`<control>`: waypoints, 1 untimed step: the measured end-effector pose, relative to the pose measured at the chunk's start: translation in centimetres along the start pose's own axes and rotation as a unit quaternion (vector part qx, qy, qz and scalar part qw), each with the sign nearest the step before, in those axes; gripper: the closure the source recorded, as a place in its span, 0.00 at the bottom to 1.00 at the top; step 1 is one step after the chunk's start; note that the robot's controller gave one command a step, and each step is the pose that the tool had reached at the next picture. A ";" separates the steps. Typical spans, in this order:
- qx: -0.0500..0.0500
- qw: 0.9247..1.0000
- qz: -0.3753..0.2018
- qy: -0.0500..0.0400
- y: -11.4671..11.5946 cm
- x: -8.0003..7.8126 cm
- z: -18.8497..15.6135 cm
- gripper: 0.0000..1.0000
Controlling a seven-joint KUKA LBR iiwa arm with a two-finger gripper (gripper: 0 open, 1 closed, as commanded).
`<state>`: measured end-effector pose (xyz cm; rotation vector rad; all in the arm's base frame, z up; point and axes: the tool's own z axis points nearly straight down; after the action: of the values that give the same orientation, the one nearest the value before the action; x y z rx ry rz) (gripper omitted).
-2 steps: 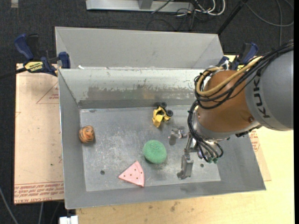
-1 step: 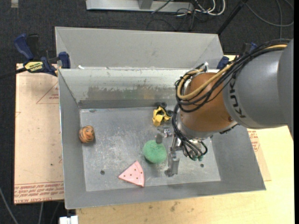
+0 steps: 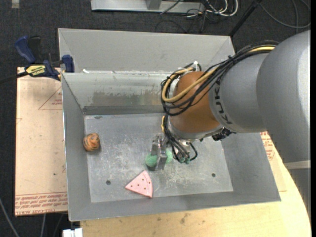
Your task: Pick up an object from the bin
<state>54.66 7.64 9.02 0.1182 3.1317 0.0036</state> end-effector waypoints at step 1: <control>0.000 1.000 0.000 0.000 0.0 0.0 0.0 1.00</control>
Offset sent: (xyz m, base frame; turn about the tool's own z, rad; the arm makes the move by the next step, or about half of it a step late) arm -0.0355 0.0085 0.0807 -0.0002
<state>54.66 7.64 9.02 0.1178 3.1317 0.0034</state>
